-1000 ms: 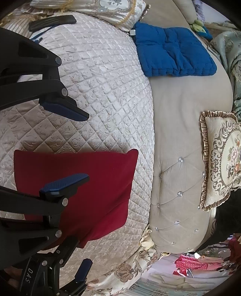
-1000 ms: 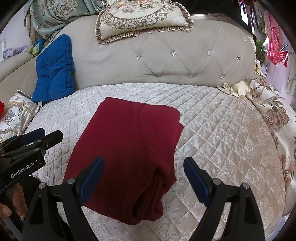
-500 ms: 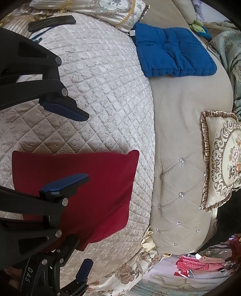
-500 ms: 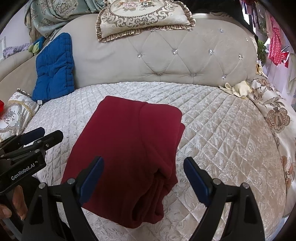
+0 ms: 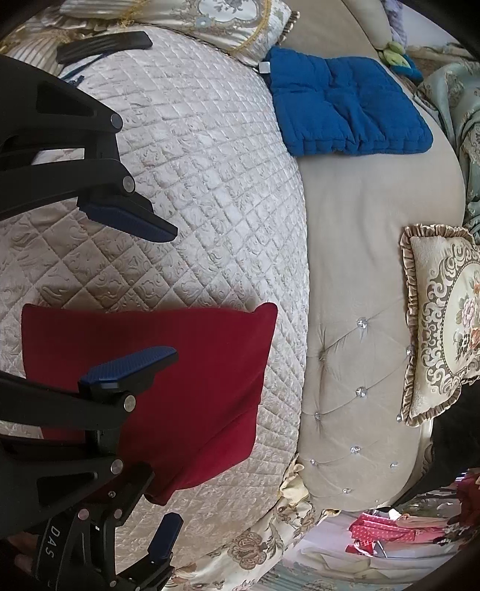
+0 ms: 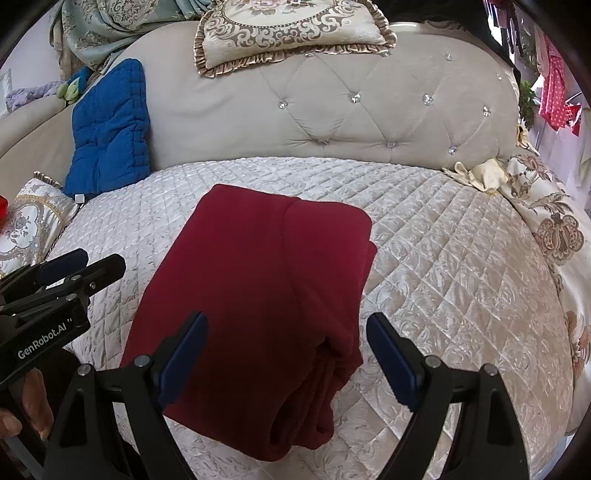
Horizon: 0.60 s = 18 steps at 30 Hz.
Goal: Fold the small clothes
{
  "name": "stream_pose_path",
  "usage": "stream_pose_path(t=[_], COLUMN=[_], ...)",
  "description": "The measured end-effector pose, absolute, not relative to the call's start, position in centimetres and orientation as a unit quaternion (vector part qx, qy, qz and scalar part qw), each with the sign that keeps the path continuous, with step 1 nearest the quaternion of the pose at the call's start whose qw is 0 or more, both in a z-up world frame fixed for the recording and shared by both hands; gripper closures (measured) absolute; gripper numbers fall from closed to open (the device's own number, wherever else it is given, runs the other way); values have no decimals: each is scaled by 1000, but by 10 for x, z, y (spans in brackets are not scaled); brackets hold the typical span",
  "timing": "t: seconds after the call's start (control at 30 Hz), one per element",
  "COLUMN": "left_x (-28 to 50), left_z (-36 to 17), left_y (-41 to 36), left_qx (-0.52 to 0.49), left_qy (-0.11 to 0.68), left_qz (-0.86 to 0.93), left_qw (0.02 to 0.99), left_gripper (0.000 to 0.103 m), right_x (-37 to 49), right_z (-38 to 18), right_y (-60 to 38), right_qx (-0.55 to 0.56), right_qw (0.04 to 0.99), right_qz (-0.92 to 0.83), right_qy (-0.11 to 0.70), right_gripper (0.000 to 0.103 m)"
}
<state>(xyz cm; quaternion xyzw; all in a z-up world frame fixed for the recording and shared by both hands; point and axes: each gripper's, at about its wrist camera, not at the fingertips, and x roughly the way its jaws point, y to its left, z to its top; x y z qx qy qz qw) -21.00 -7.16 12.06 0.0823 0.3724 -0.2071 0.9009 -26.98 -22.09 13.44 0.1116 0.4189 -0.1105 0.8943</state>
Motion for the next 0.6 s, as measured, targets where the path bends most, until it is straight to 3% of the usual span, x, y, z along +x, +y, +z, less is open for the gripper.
stream_pose_path(t=[0.6], left_x=[-210], left_z=[120], left_y=[-75], left_qx=[81], left_qy=[374], left_qz=[-208], left_qw=[900], left_gripper=[66], right_x=[-265], right_z=[132], right_y=[-222], right_qx=[115], right_qw=[892], right_qz=[-112], right_qy=[423], right_gripper=[13])
